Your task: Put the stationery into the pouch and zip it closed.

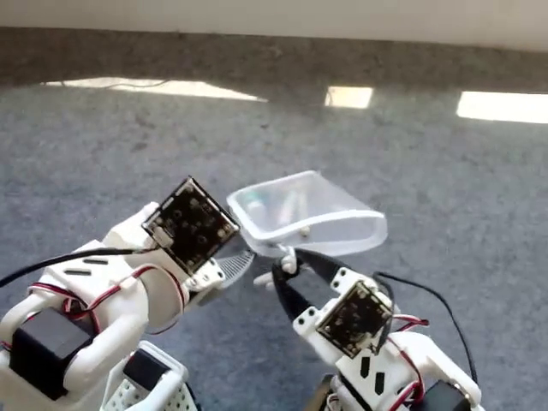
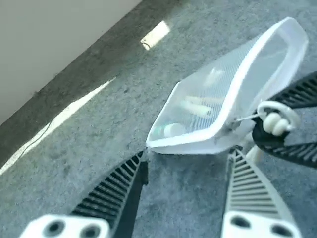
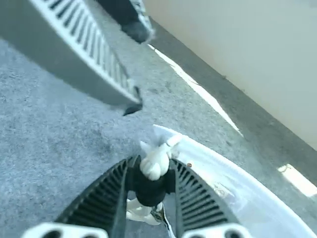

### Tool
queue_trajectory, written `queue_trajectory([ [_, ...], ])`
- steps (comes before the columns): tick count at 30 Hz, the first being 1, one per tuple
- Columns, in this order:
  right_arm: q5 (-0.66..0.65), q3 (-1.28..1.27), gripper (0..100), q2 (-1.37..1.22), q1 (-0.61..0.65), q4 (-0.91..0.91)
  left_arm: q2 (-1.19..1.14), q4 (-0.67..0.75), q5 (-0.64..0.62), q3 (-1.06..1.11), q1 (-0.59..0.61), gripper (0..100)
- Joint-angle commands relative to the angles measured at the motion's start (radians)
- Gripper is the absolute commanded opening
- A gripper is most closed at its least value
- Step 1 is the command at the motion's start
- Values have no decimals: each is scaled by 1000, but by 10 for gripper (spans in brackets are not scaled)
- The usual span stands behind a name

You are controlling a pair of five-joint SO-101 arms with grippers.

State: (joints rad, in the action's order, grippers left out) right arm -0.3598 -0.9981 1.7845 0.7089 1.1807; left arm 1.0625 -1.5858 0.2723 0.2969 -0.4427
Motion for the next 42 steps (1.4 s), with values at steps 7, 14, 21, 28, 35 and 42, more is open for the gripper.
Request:
queue_trajectory([
  [7, -34, 134, 4, 2, -117, 107, 10, -26, 12, -4, -156, 245],
  [14, -29, 252, 4, 2, -117, 186, 10, -8, 14, 42, -214, 245],
  [21, -28, 259, 4, 4, -119, 191, 12, 161, 6, 236, -289, 249],
  [28, -26, 252, 4, 4, -209, 193, 12, 298, -48, 297, -312, 246],
  [35, 28, 251, 4, 4, -211, 193, 12, 460, -114, 433, -311, 245],
  [42, 29, 251, 4, 4, -211, 193, 10, 539, -178, 437, -252, 188],
])
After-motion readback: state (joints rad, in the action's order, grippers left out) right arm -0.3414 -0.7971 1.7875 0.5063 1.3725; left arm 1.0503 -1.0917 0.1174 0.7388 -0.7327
